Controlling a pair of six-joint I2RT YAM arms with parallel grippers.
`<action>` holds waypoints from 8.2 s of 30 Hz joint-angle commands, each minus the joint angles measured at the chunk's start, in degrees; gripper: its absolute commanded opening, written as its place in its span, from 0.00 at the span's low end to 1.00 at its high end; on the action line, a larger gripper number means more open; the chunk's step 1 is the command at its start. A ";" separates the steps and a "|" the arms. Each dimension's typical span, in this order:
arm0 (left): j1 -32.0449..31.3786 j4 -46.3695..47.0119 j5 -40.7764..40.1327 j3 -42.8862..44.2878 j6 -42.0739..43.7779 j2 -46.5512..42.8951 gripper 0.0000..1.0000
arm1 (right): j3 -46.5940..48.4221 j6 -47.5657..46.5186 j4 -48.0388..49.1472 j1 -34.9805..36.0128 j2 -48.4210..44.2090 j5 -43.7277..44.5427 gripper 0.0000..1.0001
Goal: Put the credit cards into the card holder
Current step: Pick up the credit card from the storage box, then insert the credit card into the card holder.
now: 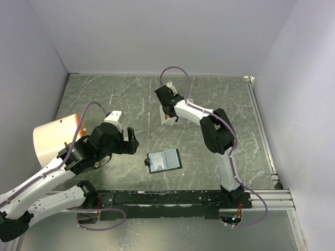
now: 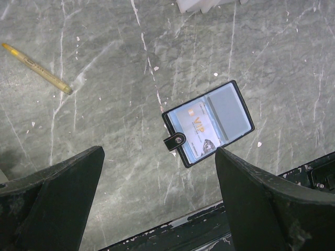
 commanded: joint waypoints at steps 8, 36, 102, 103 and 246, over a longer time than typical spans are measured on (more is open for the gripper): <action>-0.30 -0.02 -1.22 0.26 -0.28 -0.30 0.99 | -0.23 0.07 1.17 -0.59 -4.02 -1.85 0.00; -0.29 12.97 13.67 -2.24 -12.67 2.52 0.91 | -17.28 14.49 6.39 -0.42 -32.25 -30.40 0.00; 1.77 39.46 24.01 -22.07 -28.22 4.62 0.07 | -57.33 40.32 12.95 -0.06 -67.88 -54.55 0.45; 2.19 40.51 26.07 -22.47 -28.31 5.48 0.07 | -57.50 39.98 12.26 0.26 -67.32 -53.96 0.45; 11.60 64.39 51.34 -24.81 -28.19 43.43 0.07 | -61.09 39.43 12.03 12.09 -46.16 -41.28 0.13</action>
